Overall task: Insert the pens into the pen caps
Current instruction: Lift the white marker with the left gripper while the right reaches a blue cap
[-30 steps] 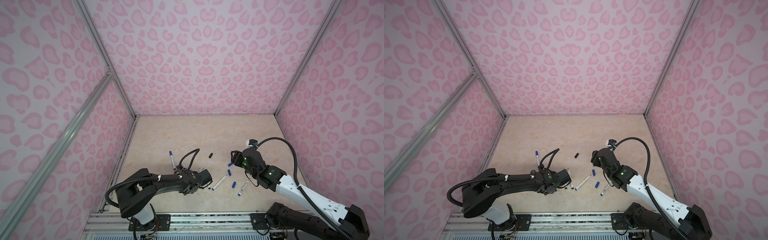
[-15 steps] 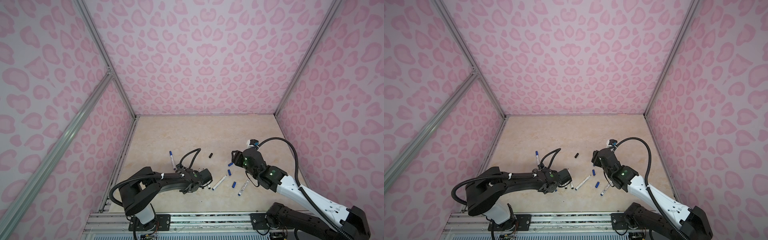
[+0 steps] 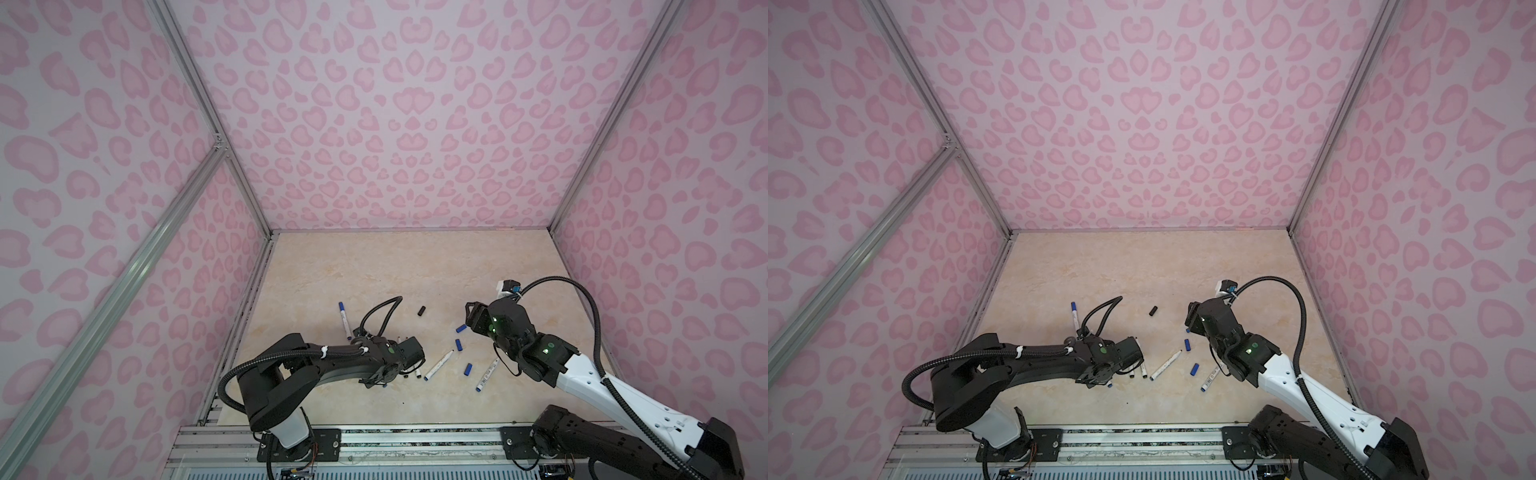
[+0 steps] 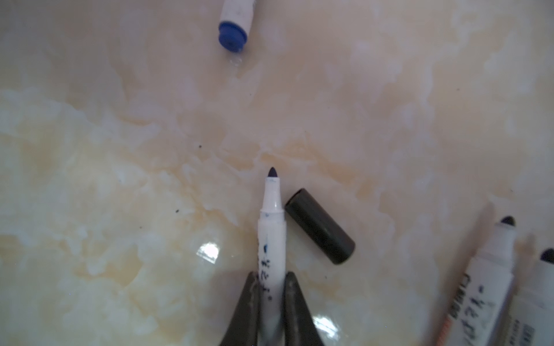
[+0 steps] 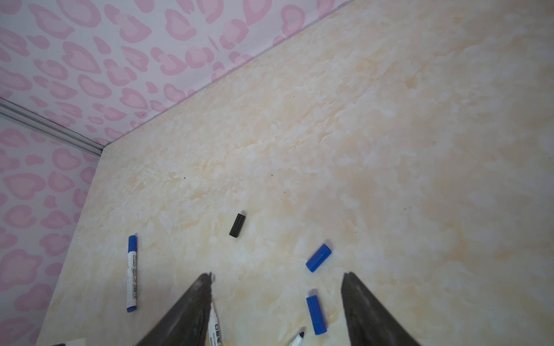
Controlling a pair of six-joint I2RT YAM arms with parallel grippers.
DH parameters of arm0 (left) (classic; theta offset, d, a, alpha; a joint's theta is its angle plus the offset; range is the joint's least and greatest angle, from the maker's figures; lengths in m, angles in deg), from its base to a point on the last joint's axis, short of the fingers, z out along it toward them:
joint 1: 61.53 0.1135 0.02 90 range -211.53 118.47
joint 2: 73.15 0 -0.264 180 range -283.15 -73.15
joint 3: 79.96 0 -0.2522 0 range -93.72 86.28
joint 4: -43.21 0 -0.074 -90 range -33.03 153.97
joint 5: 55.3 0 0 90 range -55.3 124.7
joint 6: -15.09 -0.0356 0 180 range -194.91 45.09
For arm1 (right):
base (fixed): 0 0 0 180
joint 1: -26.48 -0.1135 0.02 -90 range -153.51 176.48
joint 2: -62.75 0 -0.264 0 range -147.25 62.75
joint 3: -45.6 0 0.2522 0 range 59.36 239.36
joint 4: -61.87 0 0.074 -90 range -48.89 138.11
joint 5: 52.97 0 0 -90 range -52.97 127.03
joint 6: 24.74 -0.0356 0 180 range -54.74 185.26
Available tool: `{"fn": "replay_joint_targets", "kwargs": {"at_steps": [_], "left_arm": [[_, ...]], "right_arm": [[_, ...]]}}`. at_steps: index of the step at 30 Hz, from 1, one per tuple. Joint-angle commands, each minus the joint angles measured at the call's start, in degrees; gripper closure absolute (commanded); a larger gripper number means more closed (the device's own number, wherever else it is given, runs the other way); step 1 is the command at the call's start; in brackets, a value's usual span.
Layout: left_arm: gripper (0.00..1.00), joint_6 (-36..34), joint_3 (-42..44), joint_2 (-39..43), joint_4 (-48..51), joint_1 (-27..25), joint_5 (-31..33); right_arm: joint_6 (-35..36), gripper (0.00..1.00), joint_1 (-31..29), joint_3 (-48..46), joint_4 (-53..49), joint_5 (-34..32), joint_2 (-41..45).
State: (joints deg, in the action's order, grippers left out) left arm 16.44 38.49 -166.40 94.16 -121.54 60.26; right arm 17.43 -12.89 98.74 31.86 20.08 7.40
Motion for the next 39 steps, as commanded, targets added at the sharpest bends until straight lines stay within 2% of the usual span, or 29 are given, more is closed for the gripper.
{"fn": "replay_joint_targets", "kwargs": {"at_steps": [1, 6, 10, 13, 17, 20, 23, 26, 30, 35, 39], "left_arm": [[0.9, -1.0, -0.12, 2.34, 0.03, 0.08, -1.42], [0.97, -1.91, 1.49, 9.31, 2.23, 0.64, 0.54], [0.97, -4.71, 1.8, 16.66, 5.65, 1.26, 3.7], [0.97, -12.36, 0.09, 20.97, 5.99, 1.87, 4.9], [0.97, -26.23, -2.37, 25.1, 1.55, 1.82, 3.74], [0.97, -32.45, -0.65, 29.5, -2.98, 1.82, 2.47], [0.96, -35.81, 2.34, 34.28, -6.19, 1.87, 2.1], [0.96, -37.89, 3.54, 36.51, -8.11, 1.83, 0.64], [0.97, -39.59, 2.89, 35.87, -9.34, 1.83, -1.83], [0.96, -39.38, 3.41, 34.77, -10.01, 1.75, -2.32], [0.96, -39.38, 3.32, 34.11, -10.34, 1.74, -2.52]], "right_arm": [[0.05, 0.3, 0.08, -0.41, -0.84, -1.59, 0.58], [-0.74, 0.3, 0.18, -1.17, -0.16, -1.64, 0.52], [-3.51, 0.33, 0.32, -1.77, -0.91, -3.7, 0.41], [-5.68, 0.34, 1.3, -3.82, 0.81, -4.18, 0.7], [-5.45, 0.41, 5.55, -5.35, 3.78, 2.28, -2.34], [-4.82, 0.49, 8.86, -3.15, 2.17, 5.67, -7.67], [-4.81, 0.51, 9.88, -1.09, 0.01, 5.83, -11.7], [-5.79, 0.47, 9.89, -0.62, 1.17, 7.1, -15.1], [-6.57, 0.54, 9.61, 0.39, 2.75, 9.65, -19.71], [-5.43, 0.53, 7.06, 2.14, 1.05, 6.72, -22.29], [-4.47, 0.52, 5.39, 2.33, 1.65, 6.81, -23.65]]}}
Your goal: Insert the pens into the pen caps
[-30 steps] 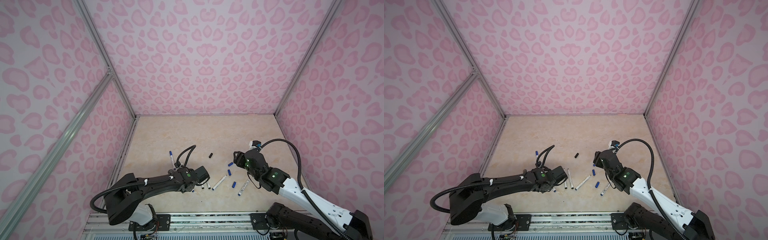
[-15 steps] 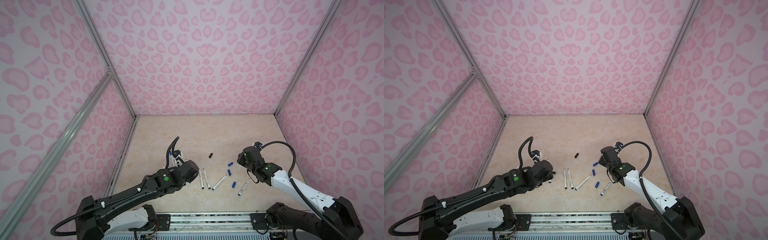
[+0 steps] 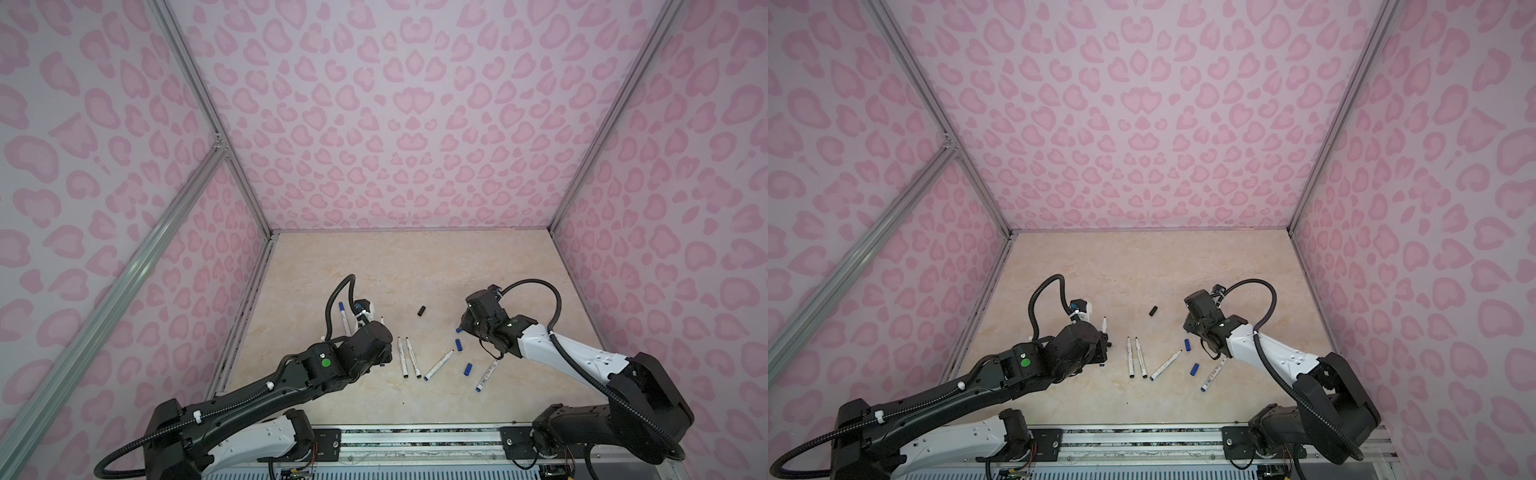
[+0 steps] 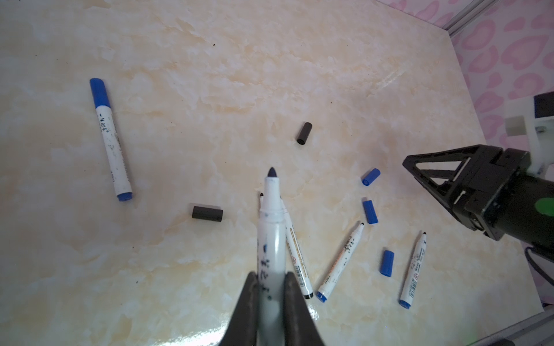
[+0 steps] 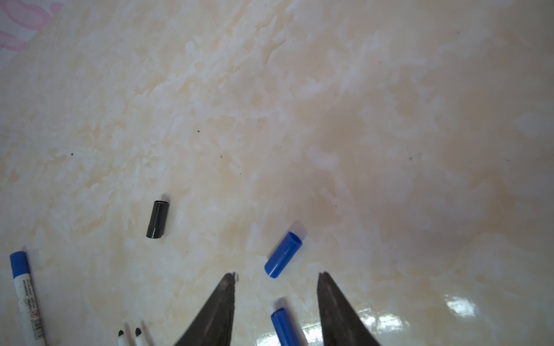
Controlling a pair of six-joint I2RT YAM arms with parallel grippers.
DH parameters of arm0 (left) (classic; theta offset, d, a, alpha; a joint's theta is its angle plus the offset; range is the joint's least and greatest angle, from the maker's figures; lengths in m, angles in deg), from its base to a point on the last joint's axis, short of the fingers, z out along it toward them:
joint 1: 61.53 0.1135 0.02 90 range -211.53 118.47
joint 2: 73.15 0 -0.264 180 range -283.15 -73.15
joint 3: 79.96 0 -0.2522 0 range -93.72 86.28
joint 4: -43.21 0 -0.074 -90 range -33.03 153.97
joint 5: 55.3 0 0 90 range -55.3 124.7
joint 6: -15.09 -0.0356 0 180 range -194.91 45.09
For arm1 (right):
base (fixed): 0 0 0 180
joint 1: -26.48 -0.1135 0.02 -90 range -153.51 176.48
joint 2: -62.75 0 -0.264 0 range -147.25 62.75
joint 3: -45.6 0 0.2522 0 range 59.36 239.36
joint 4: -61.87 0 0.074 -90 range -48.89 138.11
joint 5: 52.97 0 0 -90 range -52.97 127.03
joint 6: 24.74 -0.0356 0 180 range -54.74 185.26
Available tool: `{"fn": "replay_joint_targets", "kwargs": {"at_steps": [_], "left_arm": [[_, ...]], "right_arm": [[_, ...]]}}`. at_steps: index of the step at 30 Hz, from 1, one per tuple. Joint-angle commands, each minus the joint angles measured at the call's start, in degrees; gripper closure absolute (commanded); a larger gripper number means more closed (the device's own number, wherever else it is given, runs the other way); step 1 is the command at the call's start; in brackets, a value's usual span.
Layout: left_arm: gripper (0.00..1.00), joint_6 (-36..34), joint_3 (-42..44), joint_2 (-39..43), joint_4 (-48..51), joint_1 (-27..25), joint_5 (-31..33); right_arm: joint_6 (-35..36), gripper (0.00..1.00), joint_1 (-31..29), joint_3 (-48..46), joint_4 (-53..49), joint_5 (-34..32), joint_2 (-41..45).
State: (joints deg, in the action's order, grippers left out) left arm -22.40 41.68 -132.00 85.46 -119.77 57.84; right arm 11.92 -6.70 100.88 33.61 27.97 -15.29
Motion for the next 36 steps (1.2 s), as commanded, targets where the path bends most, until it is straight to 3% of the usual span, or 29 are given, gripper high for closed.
{"fn": "replay_joint_targets", "kwargs": {"at_steps": [1, 15, 23, 27, 36], "left_arm": [[0.97, -0.52, 0.04, -0.42, -1.68, -0.01, -0.19], [0.97, 0.7, 1.34, 2.32, -0.88, -0.03, 1.63], [0.97, 0.93, 1.63, 2.58, -0.48, -0.03, 2.48], [0.97, 1.2, 1.36, 2.24, 0.05, -0.02, 3.22], [0.97, 1.37, 1.34, 1.71, 0.13, 0.02, 3.23]], "right_arm": [[1.15, 0.49, -1.28, 0.77, -0.61, -1.52, -1.8], [1.98, 0.47, -5.47, 5.9, -5.34, -8.66, -13.62], [3.5, 0.61, -5.21, 8.69, -5.24, -9.01, -19.12], [3.91, 0.74, -5.09, 9.06, -5.13, -8.7, -19.96], [8.78, 0.74, -5.04, 8.77, -5.68, -8.98, -18.32]]}}
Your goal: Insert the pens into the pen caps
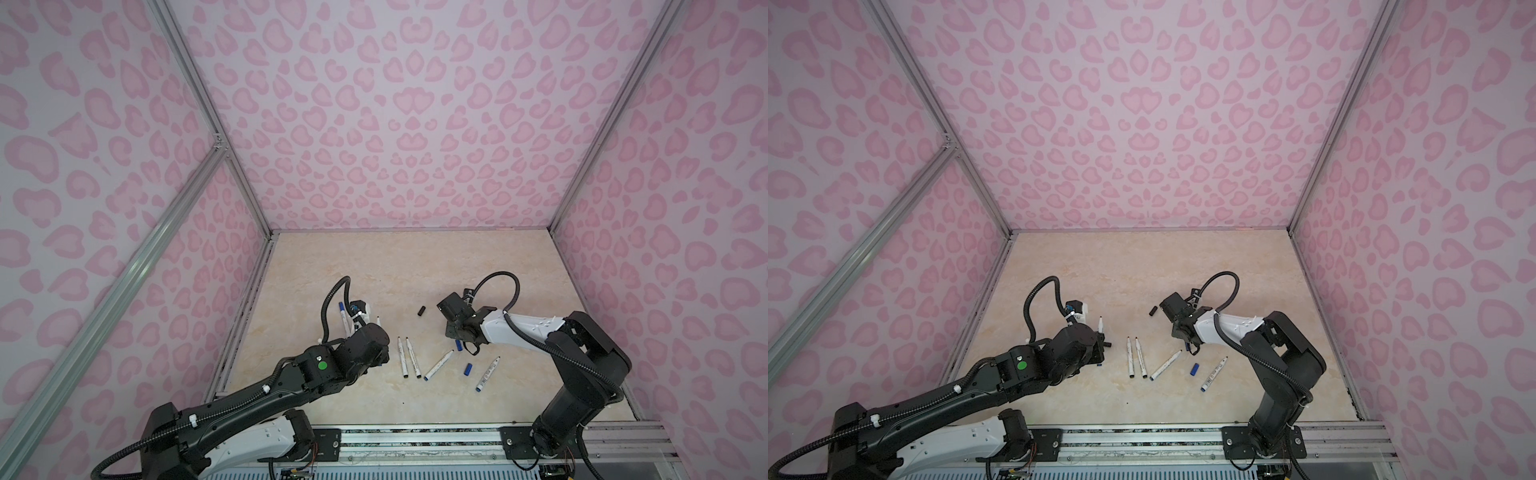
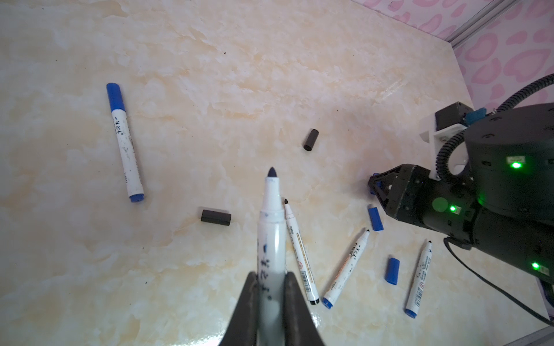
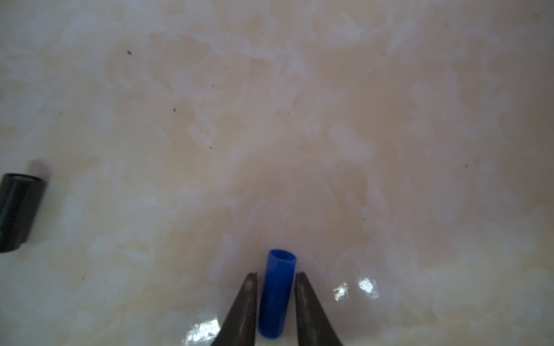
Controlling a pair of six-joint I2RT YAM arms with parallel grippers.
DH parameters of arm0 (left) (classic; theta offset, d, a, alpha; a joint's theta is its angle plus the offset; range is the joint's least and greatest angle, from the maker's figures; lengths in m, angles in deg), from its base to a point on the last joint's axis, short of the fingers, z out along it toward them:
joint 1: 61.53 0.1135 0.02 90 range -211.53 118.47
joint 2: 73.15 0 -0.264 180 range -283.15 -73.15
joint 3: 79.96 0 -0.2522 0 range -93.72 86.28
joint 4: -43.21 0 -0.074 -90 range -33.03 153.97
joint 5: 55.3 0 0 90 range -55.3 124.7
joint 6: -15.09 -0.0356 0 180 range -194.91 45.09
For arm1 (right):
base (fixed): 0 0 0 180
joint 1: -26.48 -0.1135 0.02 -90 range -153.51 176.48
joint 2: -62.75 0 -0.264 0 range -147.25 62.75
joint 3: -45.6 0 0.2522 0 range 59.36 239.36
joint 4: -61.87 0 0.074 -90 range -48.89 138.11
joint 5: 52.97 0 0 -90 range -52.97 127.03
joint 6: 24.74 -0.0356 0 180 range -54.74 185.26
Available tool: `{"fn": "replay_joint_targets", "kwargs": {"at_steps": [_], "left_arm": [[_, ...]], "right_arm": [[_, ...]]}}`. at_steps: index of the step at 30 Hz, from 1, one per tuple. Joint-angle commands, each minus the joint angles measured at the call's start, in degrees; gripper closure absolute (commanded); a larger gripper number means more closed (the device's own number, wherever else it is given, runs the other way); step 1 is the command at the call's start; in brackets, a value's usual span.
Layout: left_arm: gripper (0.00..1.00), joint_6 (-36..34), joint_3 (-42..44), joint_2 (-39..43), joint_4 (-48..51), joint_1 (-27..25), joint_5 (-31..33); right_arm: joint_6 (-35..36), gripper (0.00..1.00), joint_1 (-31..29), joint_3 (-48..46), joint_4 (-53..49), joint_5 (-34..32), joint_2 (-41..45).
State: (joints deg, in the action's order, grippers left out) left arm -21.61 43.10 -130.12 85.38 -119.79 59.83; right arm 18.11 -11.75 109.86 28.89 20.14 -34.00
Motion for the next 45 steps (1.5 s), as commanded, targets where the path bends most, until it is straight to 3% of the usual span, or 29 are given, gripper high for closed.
{"fn": "replay_joint_targets", "kwargs": {"at_steps": [1, 7, 15, 20, 23, 27, 31, 33, 36, 45], "left_arm": [[0.97, 0.59, -0.13, -0.25, 0.2, 0.01, 1.16], [0.97, 0.72, -0.28, -0.67, 0.07, -0.01, 1.15], [0.97, 0.59, -0.37, -0.7, 0.06, -0.01, 1.15], [0.97, 0.76, -0.02, -0.33, 0.14, 0.0, 1.33], [0.97, 0.76, -0.06, -0.08, 0.21, -0.01, 1.33], [0.97, 0.84, 0.05, 0.13, 0.21, -0.01, 1.33], [0.97, 0.85, 0.09, 0.36, 0.15, -0.01, 1.33], [0.97, 0.86, 0.11, 0.36, 0.21, 0.01, 1.33], [0.97, 0.77, 0.07, 0.36, 0.27, 0.0, 1.25], [0.97, 0.86, 0.02, 0.39, 0.26, 0.01, 1.2]], "right_arm": [[3.74, 0.74, 0.09, 0.05, -1.5, -1.15, 0.48], [8.95, 0.76, 0.13, 2.27, -3.24, 0.68, -1.94], [9.18, 0.74, -0.06, 1.89, -2.46, 1.5, -2.67], [9.47, 0.9, -0.08, 1.84, -2.53, 1.17, -2.41], [10.21, 0.9, -0.08, 1.26, -2.11, 1.48, -1.63], [11.05, 0.81, -0.1, 0.57, -1.86, 1.57, -0.54], [11.34, 0.49, -0.36, -0.53, -1.49, 1.83, 0.76], [11.38, 0.42, -0.54, -1.02, -1.45, 1.87, 1.5], [10.86, 0.42, -0.77, -1.7, -2.13, 0.95, 2.33], [9.59, 0.58, -0.61, -3.09, -4.27, -2.63, 4.25]]}}
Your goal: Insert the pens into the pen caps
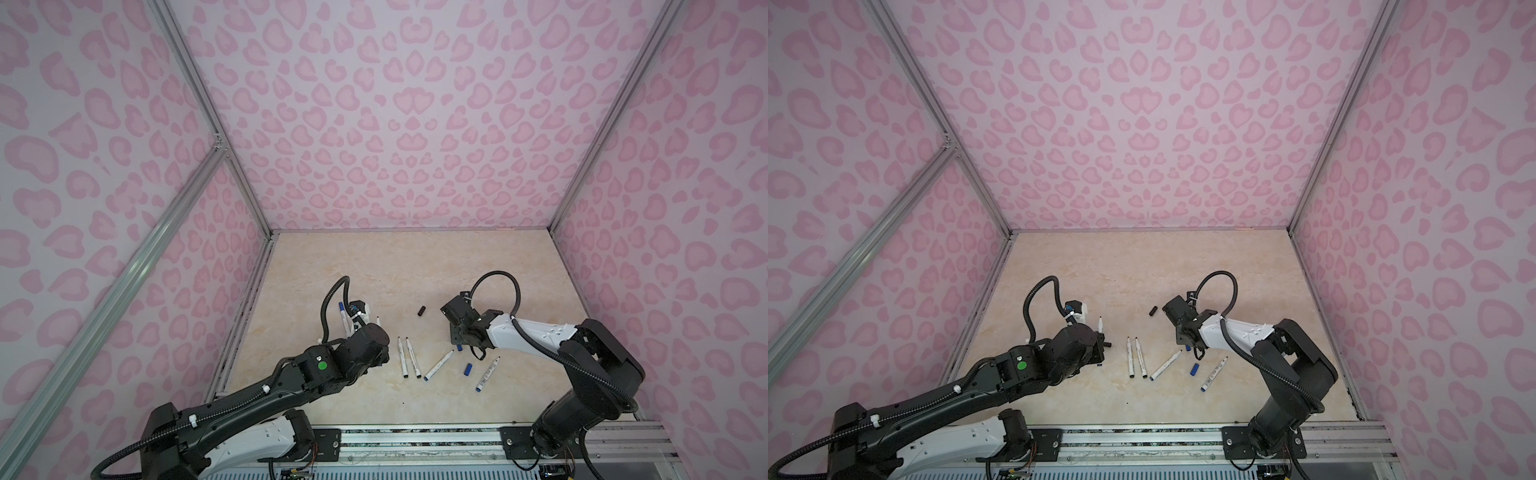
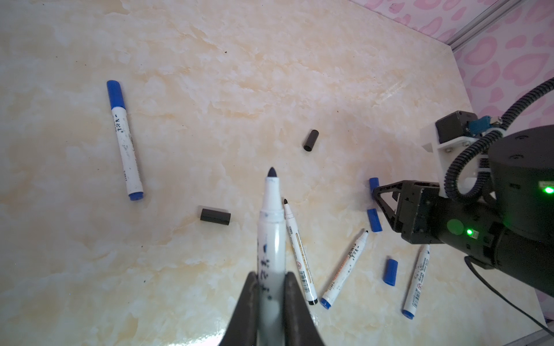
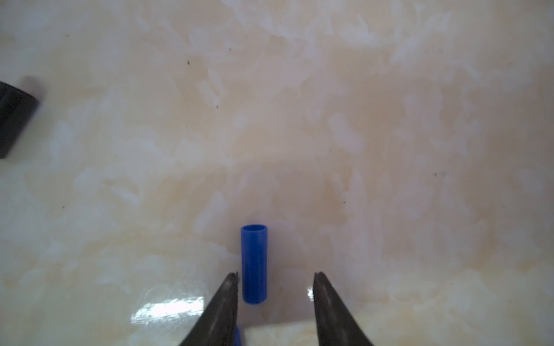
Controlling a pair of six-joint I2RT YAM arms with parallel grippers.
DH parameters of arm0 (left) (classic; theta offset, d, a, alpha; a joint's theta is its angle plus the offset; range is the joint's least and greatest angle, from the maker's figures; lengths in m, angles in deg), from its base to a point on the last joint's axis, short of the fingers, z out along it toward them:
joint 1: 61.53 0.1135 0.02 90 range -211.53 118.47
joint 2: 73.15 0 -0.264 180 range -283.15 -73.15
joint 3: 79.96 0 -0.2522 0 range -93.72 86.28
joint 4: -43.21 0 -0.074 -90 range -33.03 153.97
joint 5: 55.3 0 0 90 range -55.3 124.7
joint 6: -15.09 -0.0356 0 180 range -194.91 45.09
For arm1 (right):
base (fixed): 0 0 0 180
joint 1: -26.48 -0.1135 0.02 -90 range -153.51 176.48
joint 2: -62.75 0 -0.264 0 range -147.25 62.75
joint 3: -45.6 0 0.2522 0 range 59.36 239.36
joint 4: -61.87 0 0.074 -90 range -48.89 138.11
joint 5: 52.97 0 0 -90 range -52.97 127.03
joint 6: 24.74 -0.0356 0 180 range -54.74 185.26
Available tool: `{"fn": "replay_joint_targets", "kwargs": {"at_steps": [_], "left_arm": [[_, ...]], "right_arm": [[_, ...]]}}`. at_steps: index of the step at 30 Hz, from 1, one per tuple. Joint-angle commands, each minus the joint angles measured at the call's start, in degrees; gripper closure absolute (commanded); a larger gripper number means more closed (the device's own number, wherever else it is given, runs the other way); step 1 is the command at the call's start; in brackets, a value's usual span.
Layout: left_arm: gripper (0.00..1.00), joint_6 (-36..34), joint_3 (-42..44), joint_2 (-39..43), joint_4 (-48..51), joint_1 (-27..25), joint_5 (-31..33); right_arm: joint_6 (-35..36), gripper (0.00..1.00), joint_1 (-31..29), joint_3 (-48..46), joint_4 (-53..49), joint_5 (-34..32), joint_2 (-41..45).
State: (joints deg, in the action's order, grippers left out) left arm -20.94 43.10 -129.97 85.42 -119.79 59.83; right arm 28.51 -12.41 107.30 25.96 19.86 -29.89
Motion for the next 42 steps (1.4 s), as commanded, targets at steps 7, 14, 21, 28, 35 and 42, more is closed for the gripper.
{"fn": "replay_joint_targets", "kwargs": {"at_steps": [7, 14, 21, 28, 35, 42], "left_arm": [[0.97, 0.17, -0.06, 0.34, 0.33, 0.03, 1.25], [0.97, 0.25, 0.01, 0.09, 0.24, -0.01, 1.24], [0.97, -0.84, -0.04, -0.29, -0.41, 0.01, 0.98], [0.97, -5.44, -3.59, -2.23, -0.82, 0.08, 0.82], [0.97, -9.83, -9.23, -4.26, -0.04, 0.18, -0.82], [0.97, -11.15, -10.73, -3.26, 0.14, 0.56, -2.78]], "right_arm": [[-1.06, 0.58, 0.42, -1.2, -1.07, -2.43, -0.52], [-1.47, 0.6, 1.99, -2.43, -0.46, -2.32, -0.12], [-2.57, 0.6, 3.38, -3.85, 0.06, -2.17, 0.79], [-3.85, 0.59, 4.13, -3.72, 0.45, -2.7, 0.44], [-4.38, 0.59, 6.2, -5.59, 2.01, -2.36, 2.63], [-4.56, 0.57, 8.47, -6.15, 3.18, -1.22, 2.44]]}}
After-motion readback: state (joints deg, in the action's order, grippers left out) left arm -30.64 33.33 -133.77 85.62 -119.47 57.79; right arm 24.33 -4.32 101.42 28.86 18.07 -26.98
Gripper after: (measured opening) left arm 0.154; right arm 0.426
